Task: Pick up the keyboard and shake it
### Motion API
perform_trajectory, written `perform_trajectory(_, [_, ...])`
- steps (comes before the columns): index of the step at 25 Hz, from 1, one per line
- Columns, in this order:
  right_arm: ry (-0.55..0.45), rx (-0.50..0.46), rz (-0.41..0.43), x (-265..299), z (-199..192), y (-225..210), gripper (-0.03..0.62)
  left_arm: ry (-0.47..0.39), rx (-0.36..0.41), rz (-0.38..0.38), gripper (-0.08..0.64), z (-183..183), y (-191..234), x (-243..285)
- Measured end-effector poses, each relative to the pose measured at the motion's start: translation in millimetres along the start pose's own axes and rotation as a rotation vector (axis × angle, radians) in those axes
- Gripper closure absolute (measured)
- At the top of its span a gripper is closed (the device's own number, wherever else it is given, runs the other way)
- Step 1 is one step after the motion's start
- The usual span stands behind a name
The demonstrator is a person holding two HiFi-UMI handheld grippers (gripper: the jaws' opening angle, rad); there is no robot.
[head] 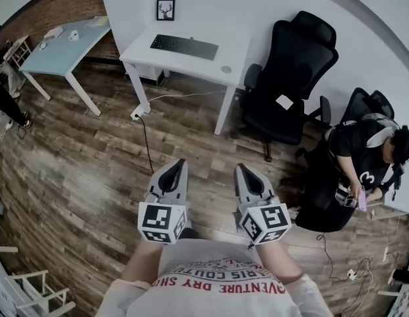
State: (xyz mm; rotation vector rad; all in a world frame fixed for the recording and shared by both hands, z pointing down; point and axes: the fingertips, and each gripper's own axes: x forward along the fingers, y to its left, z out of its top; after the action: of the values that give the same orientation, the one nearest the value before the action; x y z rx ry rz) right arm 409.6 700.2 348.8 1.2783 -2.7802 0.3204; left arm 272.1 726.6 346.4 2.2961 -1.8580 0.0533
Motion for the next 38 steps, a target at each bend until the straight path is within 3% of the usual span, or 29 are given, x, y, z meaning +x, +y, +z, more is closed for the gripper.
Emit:
perform_trajectory(8, [0.04, 0.051, -0.019, 92, -6, 25, 0.569, 0.036, -0.056, 0.048, 0.534, 1, 121, 12])
perform_trajectory(14, [0.091, 0.079, -0.007, 151, -19, 10, 0.57, 0.061, -0.103, 0.103, 0.534, -11, 174, 39])
perform_trajectory(18, [0.116, 0.119, 0.028, 203, -21, -7, 0.569, 0.073, -0.096, 0.145, 0.534, -12, 199, 70])
perform_trajectory(24, [0.132, 0.142, 0.088, 288, -10, -49, 0.569, 0.086, -0.029, 0.172, 0.534, 0, 219, 151])
perform_trajectory(32, [0.121, 0.095, 0.115, 393, 33, -131, 0.569, 0.045, -0.026, 0.187, 0.534, 51, 249, 284])
perform_trajectory(38, [0.139, 0.127, 0.085, 440, 35, -174, 0.569, 0.07, -0.049, 0.19, 0.534, 56, 270, 345])
